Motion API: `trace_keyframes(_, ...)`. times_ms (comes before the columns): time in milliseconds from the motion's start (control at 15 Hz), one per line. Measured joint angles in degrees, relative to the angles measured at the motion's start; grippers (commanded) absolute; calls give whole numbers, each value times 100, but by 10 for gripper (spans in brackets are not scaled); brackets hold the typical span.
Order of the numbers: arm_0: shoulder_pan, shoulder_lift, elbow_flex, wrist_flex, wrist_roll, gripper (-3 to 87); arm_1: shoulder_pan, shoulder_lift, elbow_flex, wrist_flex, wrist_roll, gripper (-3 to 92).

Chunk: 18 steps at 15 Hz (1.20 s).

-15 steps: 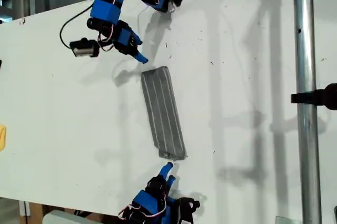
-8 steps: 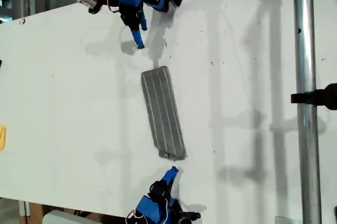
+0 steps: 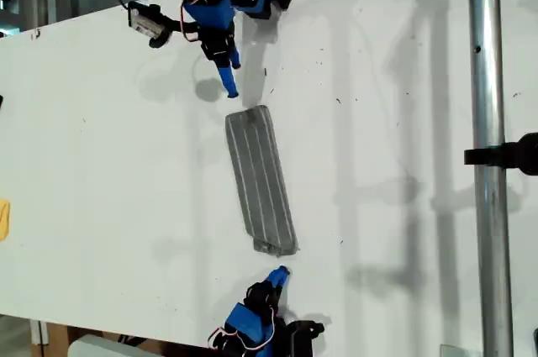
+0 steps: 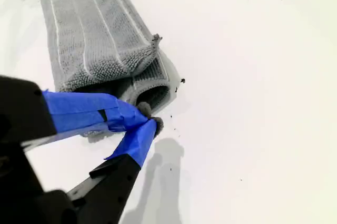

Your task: Grasp corners of a towel and fold twice.

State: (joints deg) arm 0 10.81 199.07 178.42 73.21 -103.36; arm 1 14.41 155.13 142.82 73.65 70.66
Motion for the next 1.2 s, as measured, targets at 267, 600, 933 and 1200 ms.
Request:
trace_keyframes(267,9,0,0,0,-35,-26,334,-1784,114,-1310,-53,394)
trace_keyframes(600,97,0,0,0,-105,-26,264,-4922,-659,-2971,167,389)
trace_keyframes(933,176,0,0,26,-105,-26,-193,-7110,-2566,-3727,571,287)
trace_keyframes(1200,325,0,0,26,-211,-26,-255,-7541,-3182,-3533,686,-2)
